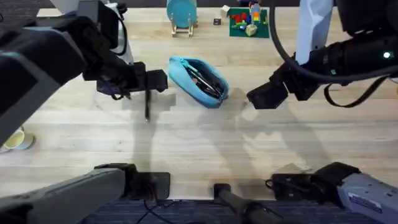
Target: Unzip the bag, pick up the pens from the table one at a time and place them inside, then zip the bag closed.
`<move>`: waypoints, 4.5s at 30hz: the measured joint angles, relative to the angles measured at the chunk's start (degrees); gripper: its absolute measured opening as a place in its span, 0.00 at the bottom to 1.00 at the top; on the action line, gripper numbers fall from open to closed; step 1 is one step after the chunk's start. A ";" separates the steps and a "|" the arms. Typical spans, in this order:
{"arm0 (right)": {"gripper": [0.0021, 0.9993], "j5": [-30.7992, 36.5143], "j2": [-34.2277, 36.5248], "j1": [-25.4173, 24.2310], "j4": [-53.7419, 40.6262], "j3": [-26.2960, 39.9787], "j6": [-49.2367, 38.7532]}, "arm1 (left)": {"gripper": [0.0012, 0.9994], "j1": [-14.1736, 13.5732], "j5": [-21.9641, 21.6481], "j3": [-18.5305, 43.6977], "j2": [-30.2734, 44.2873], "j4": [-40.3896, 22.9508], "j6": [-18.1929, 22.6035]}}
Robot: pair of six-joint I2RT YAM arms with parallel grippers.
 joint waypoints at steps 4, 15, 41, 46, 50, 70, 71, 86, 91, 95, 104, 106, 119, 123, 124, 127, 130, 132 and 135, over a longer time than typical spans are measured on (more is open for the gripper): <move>1.00 0.00 0.00 0.00 0.00 0.00 0.00 | 1.00 0.00 -0.22 -0.17 2.71 3.52 -0.11; 1.00 0.00 0.00 0.00 0.00 0.00 0.00 | 1.00 0.00 -1.40 -0.17 12.42 6.85 -0.13; 1.00 0.00 0.00 0.00 -0.02 0.00 0.02 | 0.78 -0.21 -3.54 0.10 13.90 7.36 -0.35; 1.00 0.00 0.00 0.01 -0.02 0.00 0.00 | 0.08 -0.23 -2.72 0.42 13.94 7.19 0.02; 1.00 0.00 0.00 0.00 -0.02 0.00 0.02 | 0.05 -0.26 -2.71 0.53 13.94 6.97 -0.01; 1.00 0.00 0.00 0.00 -0.01 0.00 0.02 | 0.04 -0.26 -2.40 0.77 13.94 6.57 0.31; 1.00 0.00 0.00 0.00 -0.02 0.00 0.02 | 0.04 -0.24 -2.10 0.81 13.88 6.51 0.31; 1.00 0.00 0.00 0.01 0.00 0.00 0.04 | 0.04 -1.32 4.61 10.38 0.84 -2.46 2.61; 1.00 0.00 0.00 0.00 0.00 0.00 0.03 | 0.04 -4.51 4.58 15.50 0.39 -7.84 4.03; 1.00 0.00 0.00 0.02 -0.02 0.00 0.04 | 0.04 -7.08 3.54 19.83 0.39 -12.49 5.29; 1.00 0.00 0.00 0.01 -0.02 0.00 0.20 | 0.04 -11.12 1.06 25.75 0.39 -15.15 7.19; 1.00 0.00 0.00 0.00 0.00 0.00 0.20 | 0.04 -11.49 1.03 26.53 0.39 -15.20 6.78; 1.00 0.00 0.00 0.00 -0.02 0.00 0.20 | 0.04 -16.44 0.13 31.76 0.39 -16.42 -2.13; 1.00 0.00 0.00 0.00 0.00 0.00 0.20 | 0.04 -18.12 0.15 31.76 0.39 -16.44 -5.71; 1.00 -0.01 0.00 0.02 -0.01 0.00 0.20 | 0.04 -18.41 0.14 31.76 0.39 -16.44 -6.63; 1.00 0.00 0.00 0.00 -0.01 0.00 0.20 | 0.04 -19.12 0.00 31.76 0.39 -16.45 -9.19; 1.00 0.00 0.00 0.00 -0.02 0.00 0.20 | 0.04 -19.72 -0.47 31.76 0.39 -16.48 -11.45; 1.00 0.00 0.00 0.00 -0.02 0.00 0.20 | 0.04 -20.13 -0.92 31.76 0.39 -16.48 -12.86; 1.00 0.00 0.00 0.00 0.00 0.00 0.20 | 0.04 -20.52 -1.39 31.76 0.39 -16.48 -14.82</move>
